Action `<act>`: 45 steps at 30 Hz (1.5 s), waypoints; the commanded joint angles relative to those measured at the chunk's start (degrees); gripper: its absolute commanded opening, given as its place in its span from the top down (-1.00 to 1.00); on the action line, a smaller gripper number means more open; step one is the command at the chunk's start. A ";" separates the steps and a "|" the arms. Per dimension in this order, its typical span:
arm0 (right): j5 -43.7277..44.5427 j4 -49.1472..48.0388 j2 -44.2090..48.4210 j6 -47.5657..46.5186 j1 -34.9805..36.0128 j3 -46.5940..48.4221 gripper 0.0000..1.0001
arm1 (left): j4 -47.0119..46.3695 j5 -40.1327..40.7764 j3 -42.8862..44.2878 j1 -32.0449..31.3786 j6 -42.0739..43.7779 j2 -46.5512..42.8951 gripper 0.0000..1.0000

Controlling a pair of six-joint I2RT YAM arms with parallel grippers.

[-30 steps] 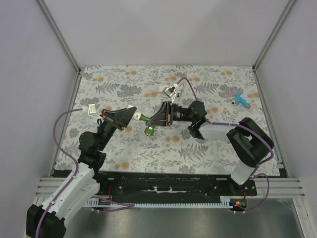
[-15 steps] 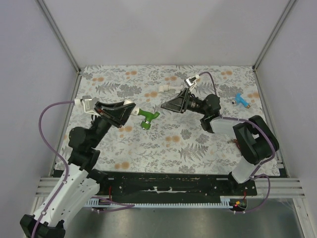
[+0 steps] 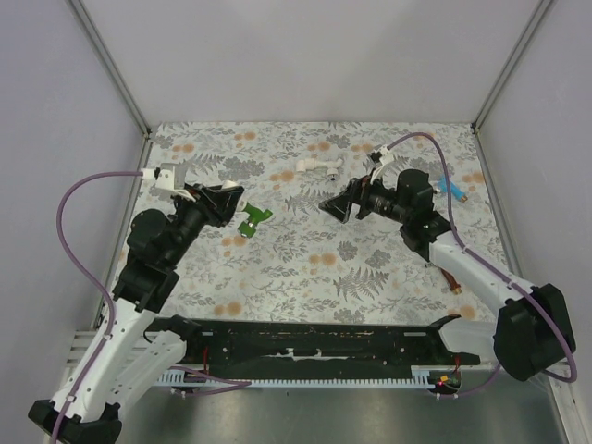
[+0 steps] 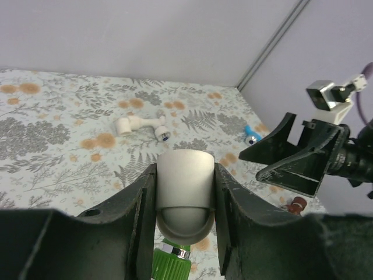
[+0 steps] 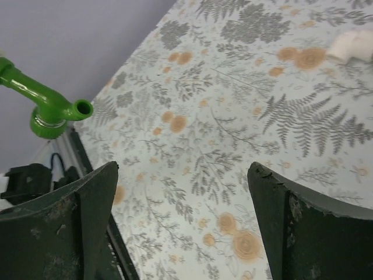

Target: Install the water faucets

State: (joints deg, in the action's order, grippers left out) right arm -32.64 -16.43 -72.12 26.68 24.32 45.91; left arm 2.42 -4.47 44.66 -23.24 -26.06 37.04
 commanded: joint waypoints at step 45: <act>46.61 -31.99 -16.29 -69.73 39.76 1.55 -0.89 | 8.31 1.22 12.29 -1.98 -6.63 10.25 0.96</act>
State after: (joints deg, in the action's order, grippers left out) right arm 7.07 -39.64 -85.27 -36.73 63.68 44.21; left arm 13.41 -3.05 53.84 -24.88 -29.89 48.16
